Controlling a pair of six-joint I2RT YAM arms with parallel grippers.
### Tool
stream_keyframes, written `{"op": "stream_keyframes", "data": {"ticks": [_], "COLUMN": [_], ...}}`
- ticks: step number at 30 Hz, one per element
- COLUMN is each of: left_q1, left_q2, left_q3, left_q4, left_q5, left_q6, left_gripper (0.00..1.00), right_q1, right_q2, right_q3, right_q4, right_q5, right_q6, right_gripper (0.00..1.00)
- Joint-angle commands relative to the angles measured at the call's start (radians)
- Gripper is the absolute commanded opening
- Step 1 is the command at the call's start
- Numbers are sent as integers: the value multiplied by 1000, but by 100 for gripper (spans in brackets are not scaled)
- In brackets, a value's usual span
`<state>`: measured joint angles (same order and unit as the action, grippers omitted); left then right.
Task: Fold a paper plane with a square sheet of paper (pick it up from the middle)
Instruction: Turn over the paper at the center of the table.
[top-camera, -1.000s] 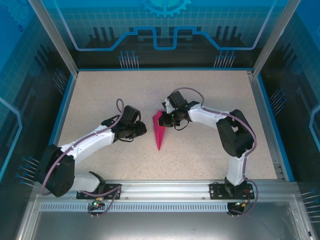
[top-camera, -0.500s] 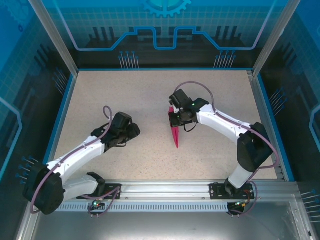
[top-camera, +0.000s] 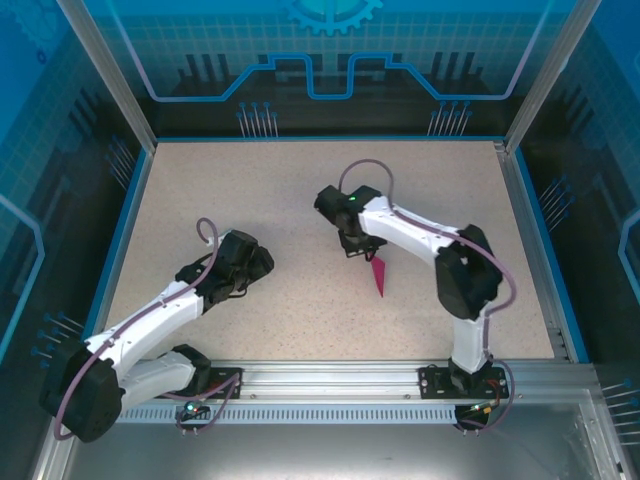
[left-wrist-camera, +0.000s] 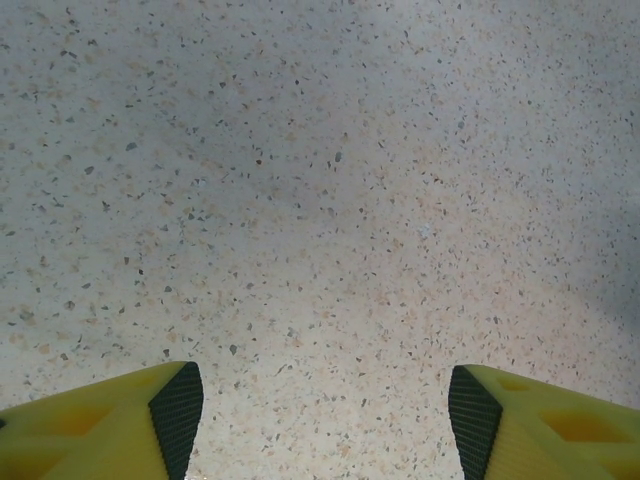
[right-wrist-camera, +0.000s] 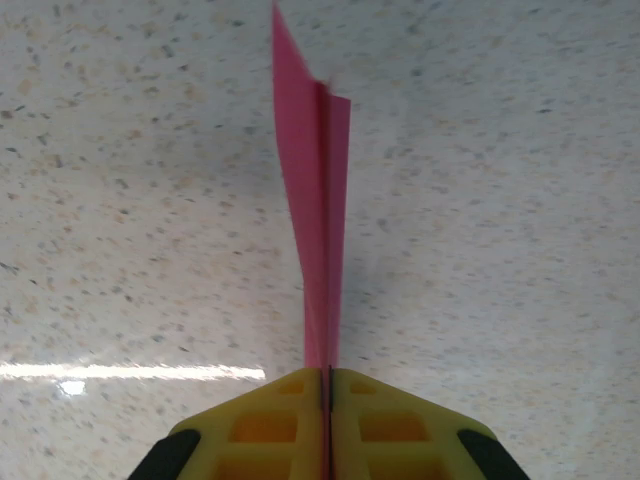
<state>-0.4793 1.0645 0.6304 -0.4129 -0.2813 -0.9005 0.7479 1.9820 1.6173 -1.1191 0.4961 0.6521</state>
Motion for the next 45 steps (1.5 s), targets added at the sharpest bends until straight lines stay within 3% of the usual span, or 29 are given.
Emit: {"op": "stream_keyframes", "data": {"ticks": [1, 6, 9, 17, 23, 26, 34, 45], "left_q1": [13, 15, 16, 18, 18, 19, 19, 19], "left_q2": [-20, -45, -73, -107, -83, -64, -56, -59], "left_q3": [-17, -29, -41, -58, -58, -45, -44, -12], "left_q4": [9, 5, -4, 8, 50, 63, 52, 9], "left_q5": [-31, -33, -43, -56, -24, 10, 88, 109], "left_q6": [-4, -2, 0, 2, 3, 7, 26, 27], "left_gripper": [70, 70, 72, 83, 85, 86, 87, 87], "right_q1": [64, 123, 145, 98, -69, -127, -104, -153], "right_q2": [130, 297, 304, -45, -277, -313, -310, -301], "right_q3": [117, 278, 308, -15, -324, -374, -242, -216], "right_q4": [-133, -154, -88, 317, 506, 509, 376, 376], "right_q5": [80, 29, -67, -362, -525, -564, -512, -597], "right_q6": [134, 165, 118, 40, 64, 107, 221, 175], "right_gripper": [9, 12, 23, 61, 64, 64, 67, 70]}}
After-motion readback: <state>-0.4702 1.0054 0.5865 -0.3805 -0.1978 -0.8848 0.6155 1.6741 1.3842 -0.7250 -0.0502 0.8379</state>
